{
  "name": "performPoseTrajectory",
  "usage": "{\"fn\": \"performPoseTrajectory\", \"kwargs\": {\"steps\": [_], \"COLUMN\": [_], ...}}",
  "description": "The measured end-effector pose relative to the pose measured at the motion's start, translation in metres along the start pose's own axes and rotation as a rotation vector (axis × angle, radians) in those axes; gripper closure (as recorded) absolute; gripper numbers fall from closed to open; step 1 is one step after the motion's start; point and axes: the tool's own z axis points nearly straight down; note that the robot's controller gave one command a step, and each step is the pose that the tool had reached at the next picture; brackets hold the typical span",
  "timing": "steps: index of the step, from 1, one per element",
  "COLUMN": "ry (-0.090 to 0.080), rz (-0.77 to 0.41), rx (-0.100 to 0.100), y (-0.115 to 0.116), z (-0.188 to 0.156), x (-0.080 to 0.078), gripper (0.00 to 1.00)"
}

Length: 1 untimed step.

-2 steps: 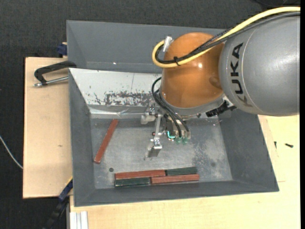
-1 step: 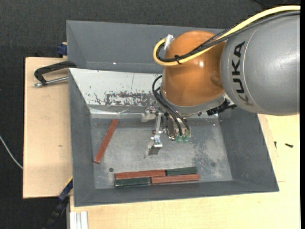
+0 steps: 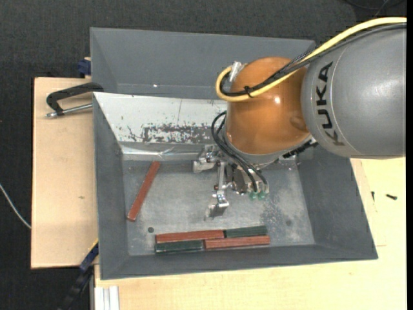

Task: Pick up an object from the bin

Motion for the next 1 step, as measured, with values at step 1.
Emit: {"fn": "performPoseTrajectory", "kwargs": {"steps": [1], "ry": [0.007], "rz": [-0.060], "rx": [0.002], "y": [-0.0343], "z": [0.0664], "x": [0.0093], "gripper": [0.00]}}
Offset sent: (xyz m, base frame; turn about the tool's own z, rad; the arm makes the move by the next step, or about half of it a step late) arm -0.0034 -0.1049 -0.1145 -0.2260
